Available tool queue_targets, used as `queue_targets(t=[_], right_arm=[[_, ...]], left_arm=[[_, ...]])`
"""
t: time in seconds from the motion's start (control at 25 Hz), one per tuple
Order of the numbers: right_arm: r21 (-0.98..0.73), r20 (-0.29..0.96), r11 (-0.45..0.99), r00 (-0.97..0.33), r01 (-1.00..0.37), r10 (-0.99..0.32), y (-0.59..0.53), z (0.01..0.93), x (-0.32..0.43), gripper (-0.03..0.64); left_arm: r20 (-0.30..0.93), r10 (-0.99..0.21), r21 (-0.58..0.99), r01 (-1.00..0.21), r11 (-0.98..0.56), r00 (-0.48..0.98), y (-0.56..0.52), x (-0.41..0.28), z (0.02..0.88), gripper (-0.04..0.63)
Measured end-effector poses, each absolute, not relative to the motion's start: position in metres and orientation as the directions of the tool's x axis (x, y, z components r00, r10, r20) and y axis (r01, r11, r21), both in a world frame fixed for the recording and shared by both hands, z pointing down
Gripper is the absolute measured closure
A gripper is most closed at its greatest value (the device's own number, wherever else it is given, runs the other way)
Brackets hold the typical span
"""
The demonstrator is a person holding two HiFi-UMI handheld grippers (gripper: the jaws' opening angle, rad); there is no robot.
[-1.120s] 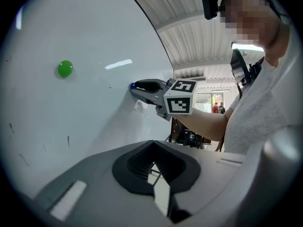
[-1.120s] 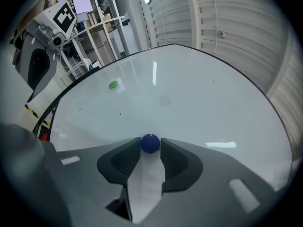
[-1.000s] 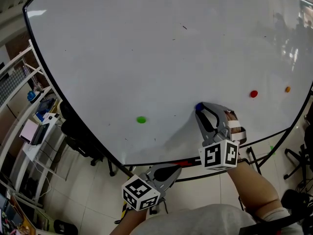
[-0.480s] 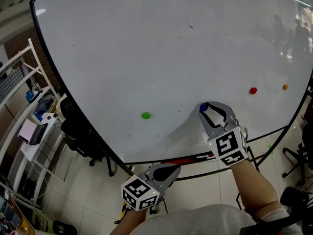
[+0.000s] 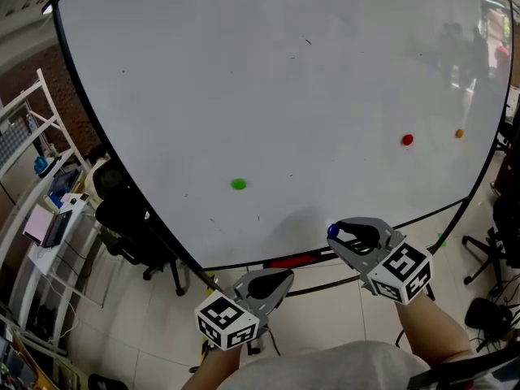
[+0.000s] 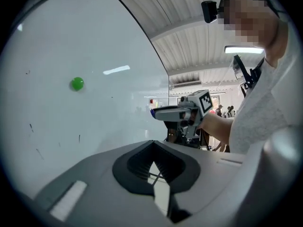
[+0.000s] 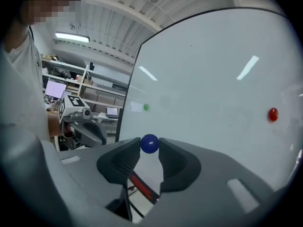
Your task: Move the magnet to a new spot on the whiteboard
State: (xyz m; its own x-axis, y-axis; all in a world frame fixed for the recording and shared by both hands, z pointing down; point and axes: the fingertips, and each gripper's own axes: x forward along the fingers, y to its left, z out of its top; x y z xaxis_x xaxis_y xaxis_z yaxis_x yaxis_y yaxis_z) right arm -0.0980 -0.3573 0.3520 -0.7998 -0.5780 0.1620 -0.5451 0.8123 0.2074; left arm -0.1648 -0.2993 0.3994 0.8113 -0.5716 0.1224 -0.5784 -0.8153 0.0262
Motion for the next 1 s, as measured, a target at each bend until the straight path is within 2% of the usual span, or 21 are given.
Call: queue_targets(t=[0.32,1.0], right_arm=[[0.091,0.185,0.833,-0.812,-0.546,-0.553,-0.326,0.388,-0.097,0.491],[0.054,0.201,0.865,-0.843,-0.498,-0.498,-0.308,0.403,-0.098,0.491]], left_arm=[[0.111,-0.568,0.026,-0.574,-0.819,0.816,-0.290,-0.163,0.397,0.615],[0.146,-0.587,-0.025,-0.591,-0.807,0.796,-0.289,-0.149,0.396,0.615]])
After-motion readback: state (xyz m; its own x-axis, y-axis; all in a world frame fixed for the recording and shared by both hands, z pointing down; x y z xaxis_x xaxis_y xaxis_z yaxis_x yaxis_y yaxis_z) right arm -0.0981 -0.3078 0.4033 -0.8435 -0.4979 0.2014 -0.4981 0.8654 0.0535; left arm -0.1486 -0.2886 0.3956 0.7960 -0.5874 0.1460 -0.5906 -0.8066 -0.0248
